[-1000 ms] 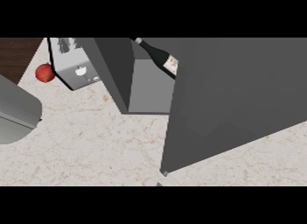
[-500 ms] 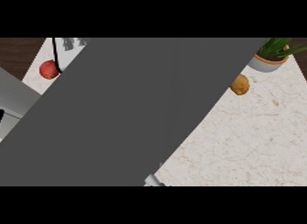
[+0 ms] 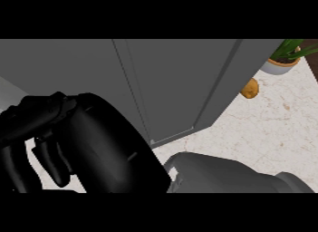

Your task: Pick up the wine, place it into the cabinet and close the cabinet

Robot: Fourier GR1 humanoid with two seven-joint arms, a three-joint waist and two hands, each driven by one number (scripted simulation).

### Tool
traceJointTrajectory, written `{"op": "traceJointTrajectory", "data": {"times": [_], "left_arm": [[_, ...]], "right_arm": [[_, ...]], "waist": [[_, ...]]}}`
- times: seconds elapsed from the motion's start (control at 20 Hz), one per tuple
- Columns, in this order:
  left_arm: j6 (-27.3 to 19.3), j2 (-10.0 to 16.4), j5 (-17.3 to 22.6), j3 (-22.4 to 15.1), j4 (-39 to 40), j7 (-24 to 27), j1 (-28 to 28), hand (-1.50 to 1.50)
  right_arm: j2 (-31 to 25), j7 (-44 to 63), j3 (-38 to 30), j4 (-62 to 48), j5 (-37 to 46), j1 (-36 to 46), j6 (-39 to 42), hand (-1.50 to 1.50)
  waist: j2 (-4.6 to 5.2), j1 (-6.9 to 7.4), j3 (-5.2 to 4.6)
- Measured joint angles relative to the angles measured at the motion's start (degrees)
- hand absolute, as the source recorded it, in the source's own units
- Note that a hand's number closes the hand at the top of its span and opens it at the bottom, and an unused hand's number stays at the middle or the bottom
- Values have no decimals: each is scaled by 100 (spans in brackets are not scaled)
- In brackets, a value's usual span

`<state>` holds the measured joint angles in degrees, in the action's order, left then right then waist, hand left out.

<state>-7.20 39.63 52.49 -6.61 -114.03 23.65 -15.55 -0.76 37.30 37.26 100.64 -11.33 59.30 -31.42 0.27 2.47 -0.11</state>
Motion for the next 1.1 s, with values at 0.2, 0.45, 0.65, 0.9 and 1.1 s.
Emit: {"op": "traceJointTrajectory", "data": {"times": [0.2,0.45,0.65,0.9,1.1], "left_arm": [[-25,-94,-76,31,2,-45,12,-150],[54,-200,-180,113,46,-62,-15,-150],[35,-270,-253,230,44,-168,-7,-150],[20,-351,-321,304,130,-300,166,-150],[-22,-387,-336,322,66,-409,217,-150]], "right_arm": [[44,-371,-356,-977,45,611,320,150],[71,-954,-840,-2172,50,1028,672,150],[76,-1269,-1220,-2814,-77,1188,1002,150],[78,-1917,-1381,-3326,-155,1195,1444,150],[48,-2309,-1498,-3489,-194,1106,1765,150]], "waist": [[-5,-49,2],[-6,-80,2],[-21,-104,1],[-128,-105,-6],[-191,-75,-33]]}}
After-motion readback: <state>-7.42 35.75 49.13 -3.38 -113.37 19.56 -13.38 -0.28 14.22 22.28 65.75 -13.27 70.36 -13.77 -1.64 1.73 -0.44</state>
